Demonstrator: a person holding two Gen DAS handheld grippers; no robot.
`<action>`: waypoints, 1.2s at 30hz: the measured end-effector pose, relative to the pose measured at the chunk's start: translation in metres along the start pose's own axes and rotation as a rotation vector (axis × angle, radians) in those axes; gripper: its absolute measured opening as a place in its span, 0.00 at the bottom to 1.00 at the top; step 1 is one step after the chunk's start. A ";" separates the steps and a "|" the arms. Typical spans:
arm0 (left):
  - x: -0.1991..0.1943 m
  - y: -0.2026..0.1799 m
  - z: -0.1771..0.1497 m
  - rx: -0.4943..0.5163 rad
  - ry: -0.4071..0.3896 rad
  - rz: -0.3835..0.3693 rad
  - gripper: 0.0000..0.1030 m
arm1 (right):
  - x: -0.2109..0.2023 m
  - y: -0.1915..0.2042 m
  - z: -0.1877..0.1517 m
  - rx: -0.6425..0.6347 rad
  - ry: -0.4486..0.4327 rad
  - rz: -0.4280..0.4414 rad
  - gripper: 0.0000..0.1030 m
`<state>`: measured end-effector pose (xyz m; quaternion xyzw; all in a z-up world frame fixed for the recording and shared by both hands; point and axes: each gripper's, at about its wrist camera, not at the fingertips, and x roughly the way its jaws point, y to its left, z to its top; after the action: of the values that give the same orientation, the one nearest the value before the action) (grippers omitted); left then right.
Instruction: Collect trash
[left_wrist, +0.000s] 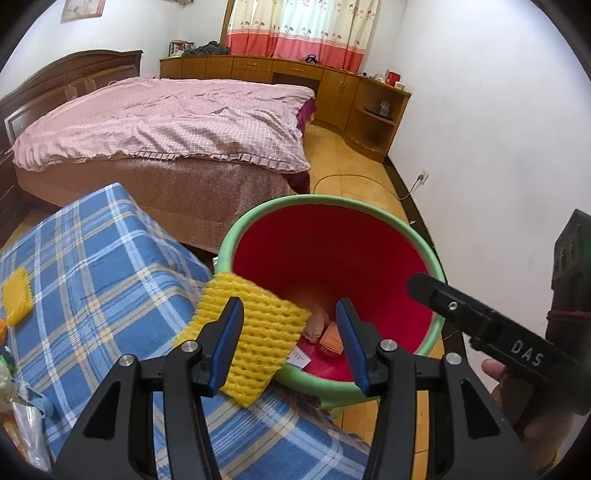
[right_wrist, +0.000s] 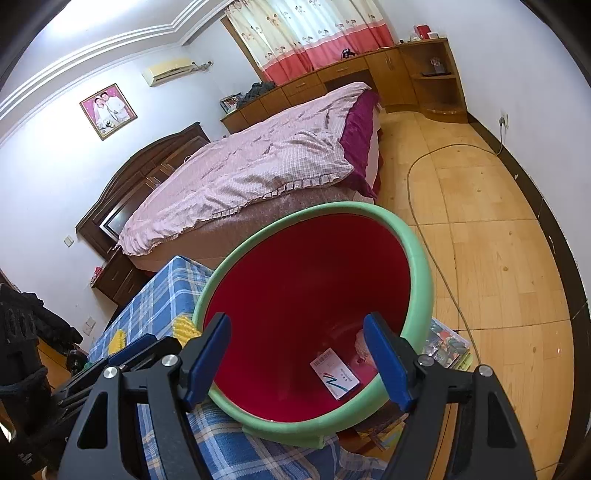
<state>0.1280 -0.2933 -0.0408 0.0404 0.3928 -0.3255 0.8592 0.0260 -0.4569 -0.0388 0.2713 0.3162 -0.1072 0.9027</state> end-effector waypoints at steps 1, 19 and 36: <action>0.000 0.001 -0.001 -0.002 0.005 0.009 0.51 | 0.000 0.001 0.000 -0.003 0.001 0.002 0.74; 0.028 0.021 -0.030 -0.020 0.153 0.086 0.51 | 0.003 0.001 -0.008 -0.006 0.020 0.020 0.74; 0.015 0.027 -0.039 0.006 0.112 0.103 0.07 | 0.005 -0.004 -0.013 0.011 0.027 0.038 0.74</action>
<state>0.1257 -0.2673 -0.0838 0.0812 0.4366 -0.2794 0.8513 0.0219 -0.4530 -0.0526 0.2836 0.3225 -0.0883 0.8988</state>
